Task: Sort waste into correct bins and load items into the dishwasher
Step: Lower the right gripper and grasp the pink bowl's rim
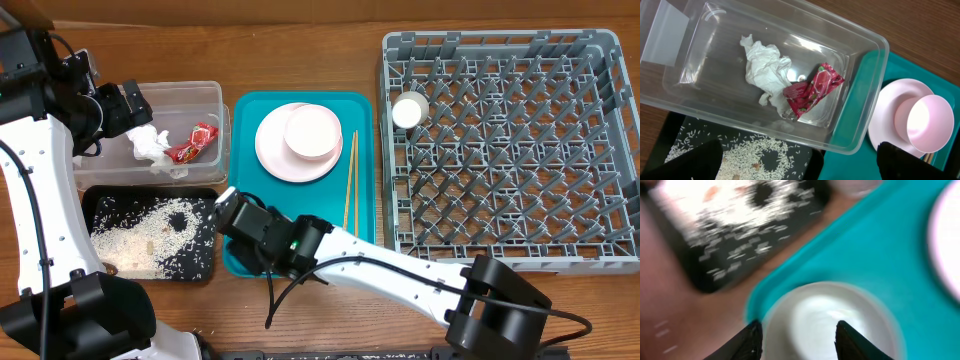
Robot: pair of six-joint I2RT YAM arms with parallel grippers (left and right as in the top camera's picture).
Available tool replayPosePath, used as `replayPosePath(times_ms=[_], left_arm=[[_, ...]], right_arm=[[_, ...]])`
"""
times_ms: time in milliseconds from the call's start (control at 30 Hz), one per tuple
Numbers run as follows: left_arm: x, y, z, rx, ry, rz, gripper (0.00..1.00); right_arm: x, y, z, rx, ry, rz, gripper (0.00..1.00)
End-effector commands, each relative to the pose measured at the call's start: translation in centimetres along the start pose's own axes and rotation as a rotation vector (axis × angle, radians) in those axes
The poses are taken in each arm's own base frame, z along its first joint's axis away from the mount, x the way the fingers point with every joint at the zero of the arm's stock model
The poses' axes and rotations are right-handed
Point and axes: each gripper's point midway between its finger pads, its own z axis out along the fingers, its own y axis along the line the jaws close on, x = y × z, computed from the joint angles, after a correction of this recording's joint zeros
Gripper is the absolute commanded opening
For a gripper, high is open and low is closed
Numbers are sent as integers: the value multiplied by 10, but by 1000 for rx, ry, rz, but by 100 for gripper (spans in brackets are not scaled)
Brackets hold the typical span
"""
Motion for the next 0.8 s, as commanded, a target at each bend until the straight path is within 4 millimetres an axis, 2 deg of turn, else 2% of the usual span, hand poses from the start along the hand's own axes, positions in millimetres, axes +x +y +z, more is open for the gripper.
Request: replayPosePath(times_ms=[0, 133, 300, 400, 533, 700, 767], left_arm=[[-7, -5, -13, 17, -39, 1, 100], [-7, -5, -13, 17, -39, 1, 100], [-7, -5, -13, 17, -39, 1, 100], [-8, -5, -13, 14, -41, 1, 100], [-7, -5, -13, 14, -39, 1, 100], [-7, -5, -13, 14, -39, 2, 100], [-7, -5, -13, 14, -39, 2, 100]], right_arm=[[-18, -59, -10, 255, -74, 1, 49], [-20, -96, -18, 303, -37, 57, 49], [-28, -121, -17, 186, -38, 205, 49], [-44, -130, -17, 111, -95, 250, 49], [-66, -148, -22, 115, -189, 264, 50], [-78, -155, -24, 120, -240, 244, 51], [-82, -156, -22, 123, -269, 204, 59]])
